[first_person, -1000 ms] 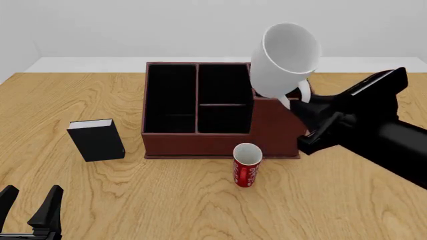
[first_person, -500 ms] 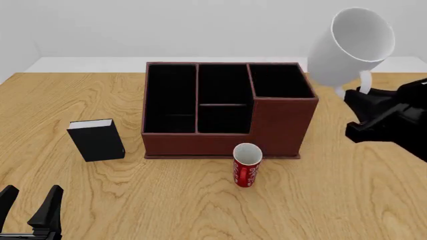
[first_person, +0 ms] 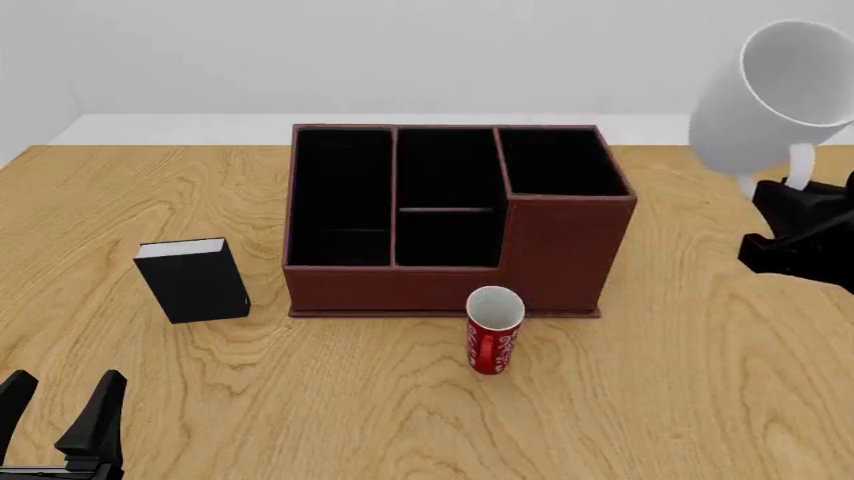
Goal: Pick up the white mug and place it to the right of the caddy.
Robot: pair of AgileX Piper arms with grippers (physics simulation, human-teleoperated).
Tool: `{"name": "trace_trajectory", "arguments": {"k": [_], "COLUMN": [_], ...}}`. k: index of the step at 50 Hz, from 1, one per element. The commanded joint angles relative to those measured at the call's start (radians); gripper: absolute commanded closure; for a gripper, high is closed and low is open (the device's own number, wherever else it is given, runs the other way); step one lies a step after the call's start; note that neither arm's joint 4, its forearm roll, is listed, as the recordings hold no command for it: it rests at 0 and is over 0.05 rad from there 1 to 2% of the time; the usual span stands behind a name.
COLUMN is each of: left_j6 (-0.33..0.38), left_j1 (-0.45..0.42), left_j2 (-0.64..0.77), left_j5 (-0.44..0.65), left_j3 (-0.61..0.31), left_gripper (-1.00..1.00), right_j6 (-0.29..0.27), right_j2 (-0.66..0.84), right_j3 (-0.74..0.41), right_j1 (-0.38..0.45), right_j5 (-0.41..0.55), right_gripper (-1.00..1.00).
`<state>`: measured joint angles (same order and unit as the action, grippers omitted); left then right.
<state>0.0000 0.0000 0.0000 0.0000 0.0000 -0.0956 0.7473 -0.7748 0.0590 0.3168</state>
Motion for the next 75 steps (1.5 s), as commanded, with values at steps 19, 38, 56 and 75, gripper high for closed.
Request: {"name": "trace_trajectory", "arguments": {"k": [19,38,56,75], "left_j6": [0.0,0.0,0.0,0.0], "left_j1": [0.0,0.0,0.0,0.0], "left_j2": [0.0,0.0,0.0,0.0], "left_j5": [0.0,0.0,0.0,0.0], "left_j3": [0.0,0.0,0.0,0.0], "left_gripper": [-1.0,-1.0,-1.0,-1.0], "right_j6": [-0.043,-0.006,-0.002,0.014], "right_j2": [0.256,0.396,0.512,0.628], "right_j3": [0.011,-0.057,-0.101,-0.156], "right_j1": [-0.15,-0.158,-0.15,-0.148], "right_j5": [-0.163,-0.211,-0.238,-0.256], "right_gripper": [1.0,1.0,1.0,1.0]}}
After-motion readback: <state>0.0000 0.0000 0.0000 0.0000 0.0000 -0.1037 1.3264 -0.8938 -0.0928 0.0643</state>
